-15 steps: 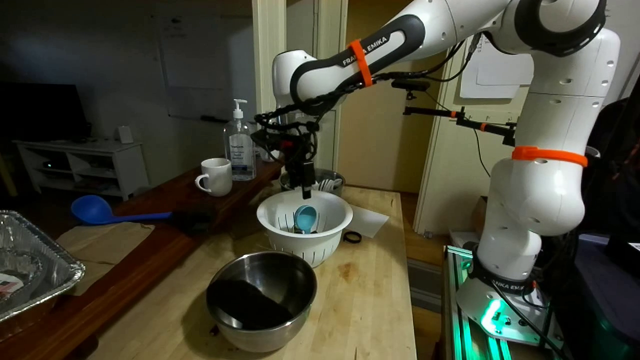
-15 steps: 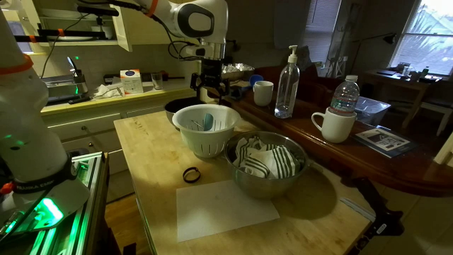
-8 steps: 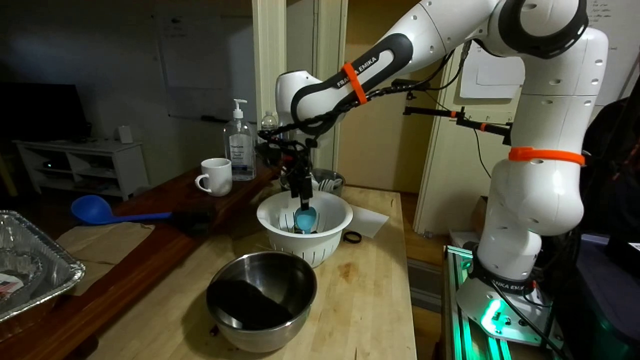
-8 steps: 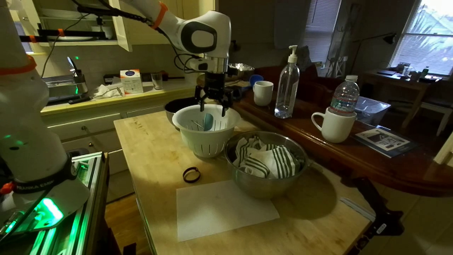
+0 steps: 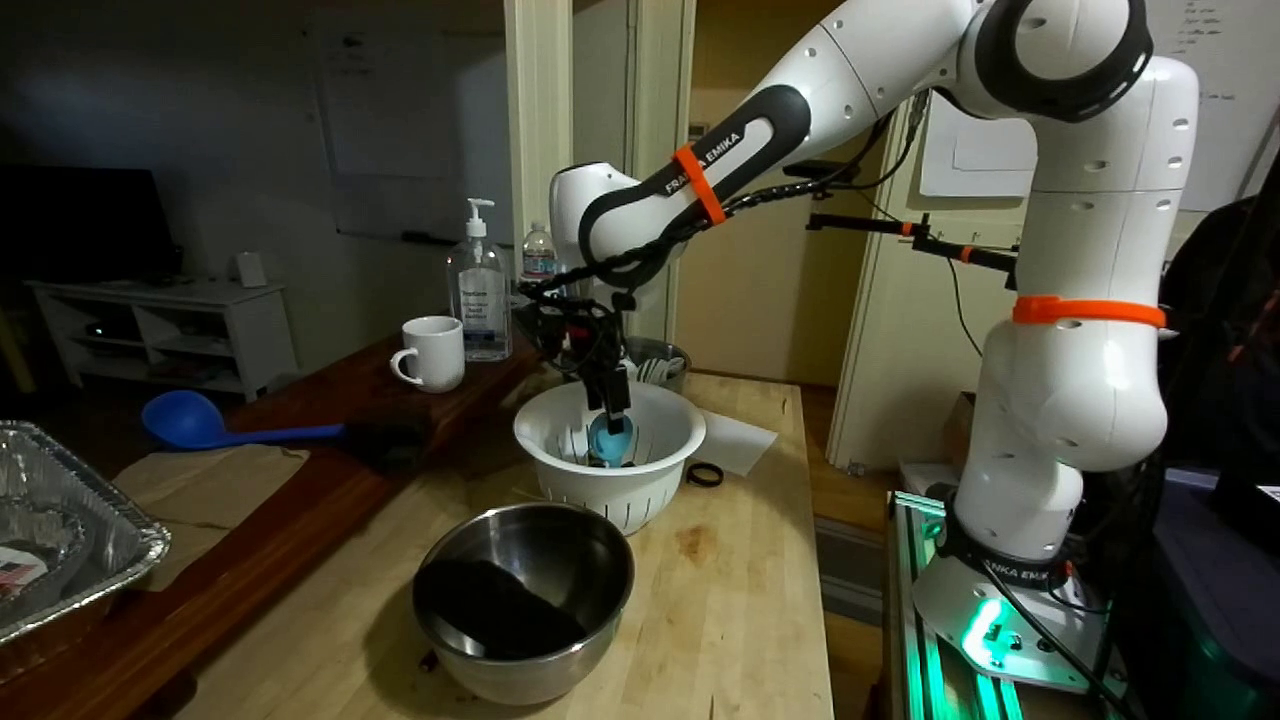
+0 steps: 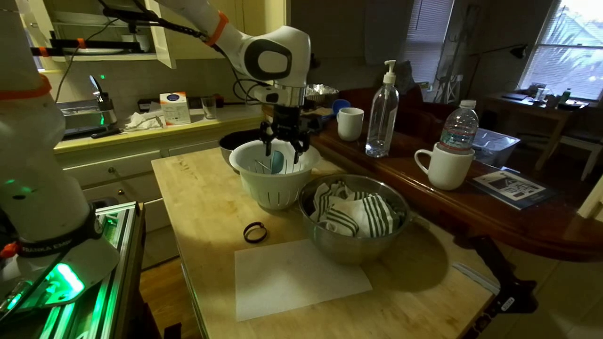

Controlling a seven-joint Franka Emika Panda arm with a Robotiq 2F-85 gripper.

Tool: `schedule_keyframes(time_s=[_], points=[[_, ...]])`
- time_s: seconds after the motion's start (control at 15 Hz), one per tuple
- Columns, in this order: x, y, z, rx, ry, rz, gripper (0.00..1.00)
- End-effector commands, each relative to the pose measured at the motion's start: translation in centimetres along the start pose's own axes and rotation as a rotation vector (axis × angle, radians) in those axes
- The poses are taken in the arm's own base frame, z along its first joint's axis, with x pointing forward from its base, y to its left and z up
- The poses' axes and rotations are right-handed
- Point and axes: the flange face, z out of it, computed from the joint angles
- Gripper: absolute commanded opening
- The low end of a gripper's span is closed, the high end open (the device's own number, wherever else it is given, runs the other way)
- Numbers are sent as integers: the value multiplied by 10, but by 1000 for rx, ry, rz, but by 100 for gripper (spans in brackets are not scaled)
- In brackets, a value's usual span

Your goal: Remove the blue measuring spoon from the colander.

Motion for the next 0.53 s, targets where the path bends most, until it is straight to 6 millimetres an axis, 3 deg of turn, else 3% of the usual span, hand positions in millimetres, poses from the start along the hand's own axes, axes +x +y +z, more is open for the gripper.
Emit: schedule_keyframes(time_s=[0.0, 0.07, 0.47], points=[[0, -1, 4, 11, -15, -6, 72], [-3, 3, 4, 28, -22, -19, 68], [-13, 17, -2, 95, -30, -66, 21]])
